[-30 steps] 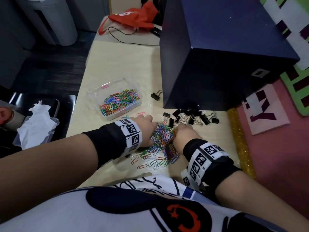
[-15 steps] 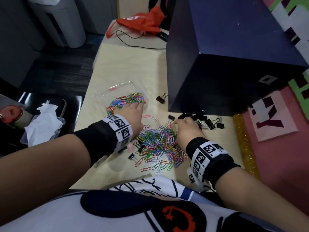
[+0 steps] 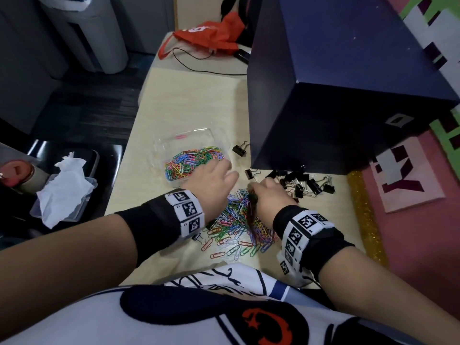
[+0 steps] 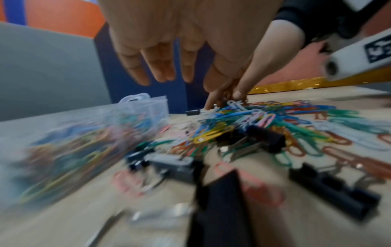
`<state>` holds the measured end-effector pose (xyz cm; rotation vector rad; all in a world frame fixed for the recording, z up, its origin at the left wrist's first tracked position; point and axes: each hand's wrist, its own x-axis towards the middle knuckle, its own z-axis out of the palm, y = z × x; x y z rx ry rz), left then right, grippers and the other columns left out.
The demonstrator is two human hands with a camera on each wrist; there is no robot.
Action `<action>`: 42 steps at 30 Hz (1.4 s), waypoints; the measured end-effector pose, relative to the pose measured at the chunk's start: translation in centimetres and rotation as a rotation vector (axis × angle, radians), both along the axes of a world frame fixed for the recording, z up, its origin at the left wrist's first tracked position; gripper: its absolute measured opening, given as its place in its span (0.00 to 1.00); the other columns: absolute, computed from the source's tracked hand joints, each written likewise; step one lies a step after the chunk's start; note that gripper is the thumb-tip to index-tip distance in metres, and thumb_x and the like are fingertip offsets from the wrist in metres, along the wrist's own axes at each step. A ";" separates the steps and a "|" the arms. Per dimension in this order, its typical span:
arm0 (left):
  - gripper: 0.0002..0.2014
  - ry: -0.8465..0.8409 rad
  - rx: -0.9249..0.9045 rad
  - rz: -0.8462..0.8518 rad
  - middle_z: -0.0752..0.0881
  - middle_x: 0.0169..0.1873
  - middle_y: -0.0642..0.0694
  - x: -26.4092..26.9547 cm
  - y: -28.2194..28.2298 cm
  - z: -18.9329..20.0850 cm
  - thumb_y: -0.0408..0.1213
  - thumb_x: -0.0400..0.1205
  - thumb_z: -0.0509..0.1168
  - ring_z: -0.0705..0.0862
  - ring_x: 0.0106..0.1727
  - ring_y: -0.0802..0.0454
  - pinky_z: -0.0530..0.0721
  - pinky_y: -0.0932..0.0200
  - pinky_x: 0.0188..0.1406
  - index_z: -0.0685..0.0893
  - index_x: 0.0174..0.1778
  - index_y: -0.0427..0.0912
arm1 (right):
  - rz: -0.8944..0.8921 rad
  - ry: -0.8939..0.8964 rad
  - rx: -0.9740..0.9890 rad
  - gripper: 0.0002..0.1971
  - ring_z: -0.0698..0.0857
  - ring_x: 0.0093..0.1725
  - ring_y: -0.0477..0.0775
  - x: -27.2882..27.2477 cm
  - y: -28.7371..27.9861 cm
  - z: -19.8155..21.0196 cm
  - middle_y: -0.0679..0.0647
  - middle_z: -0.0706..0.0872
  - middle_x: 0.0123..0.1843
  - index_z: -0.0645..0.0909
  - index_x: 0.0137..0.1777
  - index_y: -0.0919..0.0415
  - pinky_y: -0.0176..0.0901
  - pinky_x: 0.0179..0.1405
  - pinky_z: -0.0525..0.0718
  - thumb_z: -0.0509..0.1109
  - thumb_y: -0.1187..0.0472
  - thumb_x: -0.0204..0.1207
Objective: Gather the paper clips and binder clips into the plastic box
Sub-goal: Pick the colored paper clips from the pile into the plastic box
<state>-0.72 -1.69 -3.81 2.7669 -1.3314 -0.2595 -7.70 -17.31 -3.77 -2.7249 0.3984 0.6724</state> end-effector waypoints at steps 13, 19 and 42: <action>0.31 0.214 0.201 0.093 0.70 0.71 0.41 0.2 -1.9 -1.8 0.53 0.81 0.61 0.71 0.71 0.39 0.76 0.39 0.67 0.64 0.76 0.41 | -0.081 0.018 -0.040 0.29 0.69 0.71 0.59 -0.4 -0.8 0.3 0.56 0.68 0.68 0.69 0.74 0.51 0.52 0.68 0.75 0.57 0.72 0.73; 0.32 0.191 0.207 -0.085 0.71 0.71 0.45 -1.6 -1.7 -1.7 0.52 0.79 0.63 0.73 0.69 0.42 0.79 0.42 0.63 0.65 0.78 0.45 | -0.103 0.128 -0.010 0.32 0.75 0.66 0.60 0.1 -1.0 0.5 0.57 0.67 0.70 0.65 0.76 0.46 0.51 0.61 0.80 0.55 0.73 0.74; 0.11 0.273 -0.053 0.215 0.84 0.54 0.48 5.2 0.8 1.9 0.42 0.79 0.61 0.82 0.55 0.47 0.81 0.52 0.57 0.83 0.56 0.50 | -0.096 0.103 -0.067 0.19 0.80 0.62 0.62 0.1 -0.1 0.6 0.58 0.73 0.67 0.72 0.69 0.56 0.54 0.60 0.82 0.59 0.64 0.78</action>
